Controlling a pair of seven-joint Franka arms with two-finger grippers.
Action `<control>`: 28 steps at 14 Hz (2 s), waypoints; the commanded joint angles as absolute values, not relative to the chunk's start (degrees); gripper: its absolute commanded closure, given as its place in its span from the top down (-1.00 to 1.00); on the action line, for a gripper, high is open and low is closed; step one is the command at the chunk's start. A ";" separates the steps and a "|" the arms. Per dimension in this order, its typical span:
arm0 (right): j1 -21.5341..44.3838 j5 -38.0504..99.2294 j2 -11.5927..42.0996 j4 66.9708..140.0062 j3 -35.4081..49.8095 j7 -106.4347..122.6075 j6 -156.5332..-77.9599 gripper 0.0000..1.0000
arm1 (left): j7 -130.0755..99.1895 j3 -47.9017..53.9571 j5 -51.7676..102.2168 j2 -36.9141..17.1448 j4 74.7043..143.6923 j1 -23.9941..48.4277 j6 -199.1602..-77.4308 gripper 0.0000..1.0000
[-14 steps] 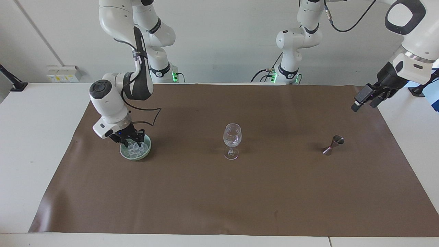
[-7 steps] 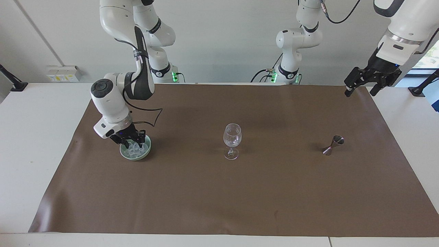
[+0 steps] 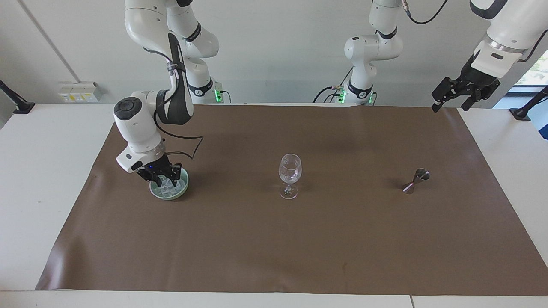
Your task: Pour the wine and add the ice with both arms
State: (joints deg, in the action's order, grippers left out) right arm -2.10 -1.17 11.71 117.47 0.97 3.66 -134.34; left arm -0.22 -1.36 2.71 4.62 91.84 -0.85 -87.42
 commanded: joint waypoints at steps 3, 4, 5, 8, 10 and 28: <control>-2.46 -1.41 12.04 117.77 1.58 1.76 -135.53 0.05 | -0.17 -2.29 2.02 6.24 93.43 0.35 -87.10 1.00; -2.46 -1.41 12.04 117.77 1.67 1.93 -135.53 0.05 | -0.26 -2.29 2.02 6.24 93.43 0.44 -86.93 1.00; -2.46 -1.41 12.04 117.77 1.67 2.02 -135.44 0.04 | -0.26 -2.20 2.02 6.41 93.08 0.44 -86.31 1.00; -2.46 -1.41 12.04 117.86 1.58 1.93 -135.18 -0.16 | -0.35 -2.29 2.02 7.21 91.32 0.26 -85.69 1.00; -2.46 -1.41 12.04 117.77 1.67 1.85 -134.91 -0.41 | -0.26 -2.46 2.02 7.99 90.79 0.09 -85.69 1.00; -2.46 -0.62 8.70 106.72 4.64 -5.17 -122.71 -1.00 | 3.51 -1.76 0.26 0.44 91.58 -0.18 -94.12 1.00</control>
State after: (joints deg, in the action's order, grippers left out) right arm -2.00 -1.00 9.71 108.78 2.62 -1.77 -125.24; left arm 2.06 -1.62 1.60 0.86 91.47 -0.92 -92.01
